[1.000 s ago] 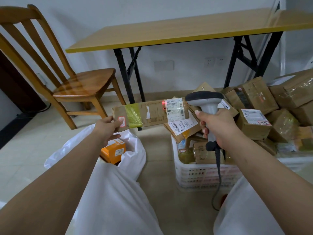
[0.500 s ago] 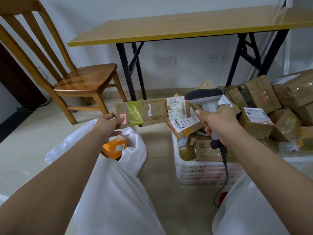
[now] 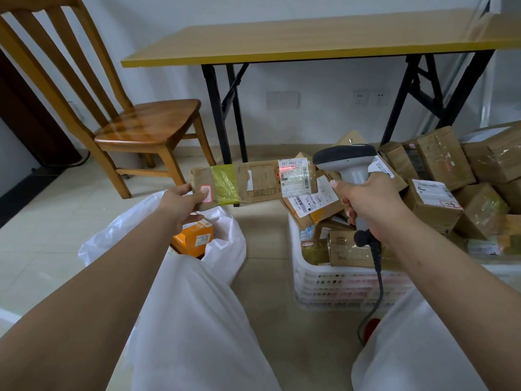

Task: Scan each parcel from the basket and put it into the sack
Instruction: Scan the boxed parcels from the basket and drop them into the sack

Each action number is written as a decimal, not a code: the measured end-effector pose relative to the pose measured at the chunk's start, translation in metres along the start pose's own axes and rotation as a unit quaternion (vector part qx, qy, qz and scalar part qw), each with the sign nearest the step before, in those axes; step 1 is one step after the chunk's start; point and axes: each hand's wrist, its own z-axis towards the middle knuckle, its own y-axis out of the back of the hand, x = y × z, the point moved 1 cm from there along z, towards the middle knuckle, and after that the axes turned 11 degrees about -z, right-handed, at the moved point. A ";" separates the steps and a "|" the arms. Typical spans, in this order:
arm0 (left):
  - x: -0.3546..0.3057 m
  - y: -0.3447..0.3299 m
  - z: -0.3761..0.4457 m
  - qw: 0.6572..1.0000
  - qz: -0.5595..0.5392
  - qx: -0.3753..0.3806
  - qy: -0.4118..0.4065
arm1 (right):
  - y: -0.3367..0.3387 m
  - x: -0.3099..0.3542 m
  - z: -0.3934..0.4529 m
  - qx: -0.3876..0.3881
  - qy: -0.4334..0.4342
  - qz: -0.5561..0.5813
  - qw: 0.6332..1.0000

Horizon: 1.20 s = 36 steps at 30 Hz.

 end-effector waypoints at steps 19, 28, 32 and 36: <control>0.004 0.101 -0.003 0.969 -0.089 -0.228 -0.033 | -0.092 0.025 -0.010 0.082 0.019 0.002 0.996; 0.028 0.153 -0.009 0.940 0.089 -0.323 -0.060 | -0.142 0.024 -0.016 0.125 0.012 -0.064 0.990; 0.043 0.156 -0.002 0.947 0.117 -0.291 -0.066 | -0.156 0.020 -0.013 0.134 -0.002 -0.071 0.988; 0.058 0.151 0.008 0.957 0.150 -0.236 -0.071 | -0.167 0.016 -0.009 0.150 -0.019 -0.076 0.986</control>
